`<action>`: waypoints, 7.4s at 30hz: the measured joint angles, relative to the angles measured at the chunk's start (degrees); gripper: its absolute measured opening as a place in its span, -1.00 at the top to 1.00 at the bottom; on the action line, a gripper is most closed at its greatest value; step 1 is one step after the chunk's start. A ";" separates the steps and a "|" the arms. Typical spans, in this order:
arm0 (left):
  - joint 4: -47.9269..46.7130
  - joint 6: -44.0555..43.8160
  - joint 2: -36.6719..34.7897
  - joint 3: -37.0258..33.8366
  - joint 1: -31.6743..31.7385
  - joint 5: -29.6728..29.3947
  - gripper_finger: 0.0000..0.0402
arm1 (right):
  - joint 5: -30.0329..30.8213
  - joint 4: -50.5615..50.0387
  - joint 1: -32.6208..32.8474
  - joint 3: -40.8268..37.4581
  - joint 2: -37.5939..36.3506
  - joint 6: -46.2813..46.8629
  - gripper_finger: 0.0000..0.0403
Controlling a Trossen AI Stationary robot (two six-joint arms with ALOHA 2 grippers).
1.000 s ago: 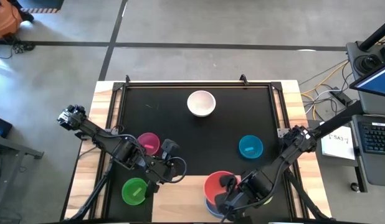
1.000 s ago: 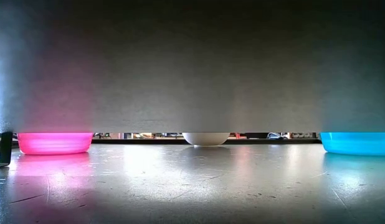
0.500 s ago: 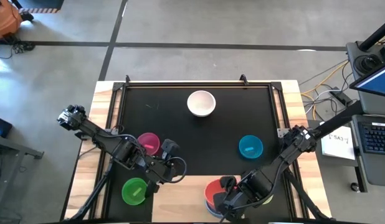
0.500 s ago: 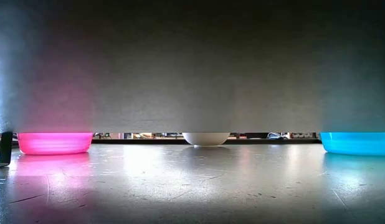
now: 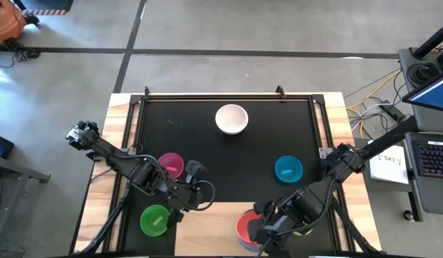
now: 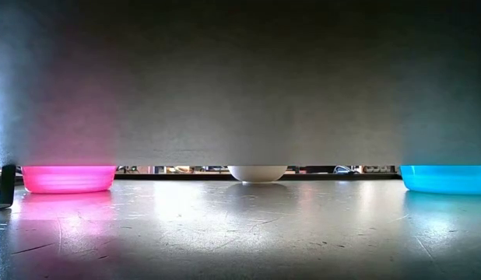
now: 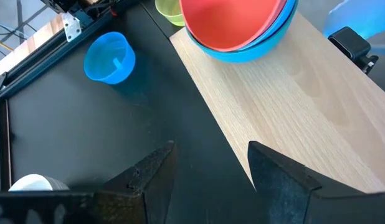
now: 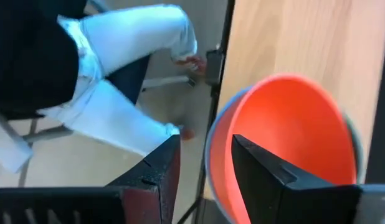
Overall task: Place and stack bowls onto a shelf
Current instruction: Stack the orange bowl on top of the blue bowl on the shelf, then stack the white bowl on top of the orange bowl on the shelf
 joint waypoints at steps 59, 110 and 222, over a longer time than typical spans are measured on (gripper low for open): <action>-2.03 -1.72 0.00 -0.02 0.00 0.02 0.09 | 16.70 5.34 8.41 -15.10 1.36 9.55 0.96; -1.38 -14.84 0.00 -0.02 2.22 -2.22 0.09 | 24.82 -12.99 1.29 -6.03 0.76 2.16 0.96; -40.88 -71.21 -0.37 -0.09 -8.40 -21.88 0.09 | 7.57 11.41 -37.70 -32.11 -17.02 -25.97 0.96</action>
